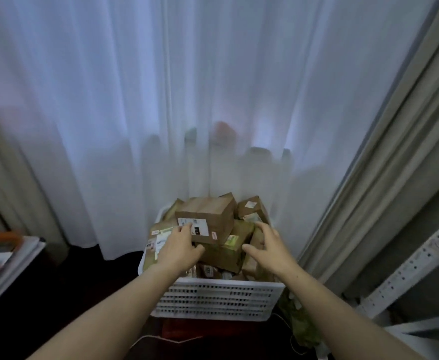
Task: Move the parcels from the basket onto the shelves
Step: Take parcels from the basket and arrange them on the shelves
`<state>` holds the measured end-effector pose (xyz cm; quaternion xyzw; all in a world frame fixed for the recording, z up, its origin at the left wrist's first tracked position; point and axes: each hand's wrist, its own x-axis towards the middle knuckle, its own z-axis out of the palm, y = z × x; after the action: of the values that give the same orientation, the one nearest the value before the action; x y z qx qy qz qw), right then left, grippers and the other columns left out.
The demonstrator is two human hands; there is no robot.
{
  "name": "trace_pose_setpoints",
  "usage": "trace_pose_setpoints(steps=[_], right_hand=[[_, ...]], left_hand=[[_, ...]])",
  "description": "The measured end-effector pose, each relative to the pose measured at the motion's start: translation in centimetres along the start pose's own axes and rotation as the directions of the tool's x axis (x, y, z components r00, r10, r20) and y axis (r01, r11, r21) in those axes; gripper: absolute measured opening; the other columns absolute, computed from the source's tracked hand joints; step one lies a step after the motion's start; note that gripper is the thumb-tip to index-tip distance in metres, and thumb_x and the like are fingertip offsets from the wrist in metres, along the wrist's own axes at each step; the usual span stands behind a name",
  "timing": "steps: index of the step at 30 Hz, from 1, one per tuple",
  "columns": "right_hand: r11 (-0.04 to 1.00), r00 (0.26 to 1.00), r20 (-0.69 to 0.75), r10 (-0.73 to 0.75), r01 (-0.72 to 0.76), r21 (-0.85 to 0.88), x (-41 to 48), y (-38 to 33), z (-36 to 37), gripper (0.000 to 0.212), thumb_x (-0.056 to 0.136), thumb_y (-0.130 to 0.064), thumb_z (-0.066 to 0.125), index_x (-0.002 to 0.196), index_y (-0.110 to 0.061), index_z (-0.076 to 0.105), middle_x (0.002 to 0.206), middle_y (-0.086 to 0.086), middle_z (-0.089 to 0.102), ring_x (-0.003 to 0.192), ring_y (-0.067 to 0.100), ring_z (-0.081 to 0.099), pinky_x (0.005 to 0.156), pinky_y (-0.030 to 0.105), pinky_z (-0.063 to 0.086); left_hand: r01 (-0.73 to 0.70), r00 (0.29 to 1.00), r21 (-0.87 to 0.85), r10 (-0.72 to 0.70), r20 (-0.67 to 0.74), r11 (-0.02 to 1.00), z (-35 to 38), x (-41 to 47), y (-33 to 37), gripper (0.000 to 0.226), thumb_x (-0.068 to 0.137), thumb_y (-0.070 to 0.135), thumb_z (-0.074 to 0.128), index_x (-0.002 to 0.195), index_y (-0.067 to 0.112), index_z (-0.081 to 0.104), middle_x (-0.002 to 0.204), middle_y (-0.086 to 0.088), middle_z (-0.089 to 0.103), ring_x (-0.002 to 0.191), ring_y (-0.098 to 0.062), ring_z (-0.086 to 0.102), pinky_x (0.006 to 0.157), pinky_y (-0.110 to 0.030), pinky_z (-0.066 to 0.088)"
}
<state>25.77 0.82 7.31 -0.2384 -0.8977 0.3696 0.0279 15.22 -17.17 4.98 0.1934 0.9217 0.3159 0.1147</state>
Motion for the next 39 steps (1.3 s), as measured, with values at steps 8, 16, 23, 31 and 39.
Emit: trace_pose_setpoints(steps=[8,16,23,31,39], right_hand=[[0.994,0.991,0.125,0.043,-0.055,0.092,15.3,1.4,2.4,0.051,0.094,-0.026,0.057,0.141,-0.026,0.039,0.139,0.004,0.047,0.115,0.017,0.054,0.096,0.036,0.050],[0.985,0.966,0.206,0.157,-0.170,0.044,23.4,1.8,7.8,0.049,0.097,-0.018,0.052,0.143,-0.024,0.037,0.140,0.007,0.046,0.123,0.021,0.050,0.096,0.030,0.044],[0.951,0.943,0.165,0.288,-0.301,0.064,28.1,2.2,12.1,0.073,0.090,-0.020,0.064,0.151,-0.022,0.023,0.148,0.004,0.040,0.133,0.020,0.041,0.110,0.036,0.036],[0.918,0.928,0.039,0.371,-0.373,0.134,29.7,2.8,14.6,0.057,0.095,-0.013,0.057,0.147,-0.022,0.036,0.142,0.006,0.048,0.128,0.023,0.047,0.105,0.037,0.042],[0.778,0.860,-0.202,0.469,-0.294,0.556,28.7,-0.8,8.1,0.049,0.093,-0.021,0.061,0.139,-0.017,0.044,0.122,-0.003,0.058,0.101,0.018,0.062,0.080,0.033,0.055]], left_hand=[[0.164,0.986,0.014,-0.164,-0.016,0.986,-0.3,11.6,-2.6,0.058,0.091,0.024,0.055,0.145,0.017,0.033,0.141,-0.010,0.043,0.128,-0.025,0.042,0.095,-0.032,0.039],[0.244,0.966,0.032,-0.246,0.084,0.969,0.5,21.0,-8.2,0.059,0.091,0.020,0.058,0.146,0.018,0.034,0.142,-0.012,0.042,0.125,-0.026,0.045,0.093,-0.030,0.040],[0.228,0.934,-0.105,-0.187,0.305,0.968,3.0,30.8,-12.7,0.069,0.087,0.018,0.067,0.147,0.017,0.032,0.138,-0.006,0.051,0.119,-0.023,0.053,0.094,-0.027,0.044],[0.320,0.878,-0.210,-0.206,0.431,0.924,5.2,35.2,-15.0,0.069,0.086,0.014,0.068,0.147,0.013,0.034,0.142,-0.008,0.046,0.126,-0.025,0.048,0.105,-0.038,0.042],[0.324,0.931,-0.443,-0.199,0.307,0.836,-0.1,35.1,-9.5,0.045,0.081,0.029,0.074,0.121,0.015,0.060,0.112,-0.003,0.064,0.099,-0.023,0.064,0.090,-0.042,0.054]])
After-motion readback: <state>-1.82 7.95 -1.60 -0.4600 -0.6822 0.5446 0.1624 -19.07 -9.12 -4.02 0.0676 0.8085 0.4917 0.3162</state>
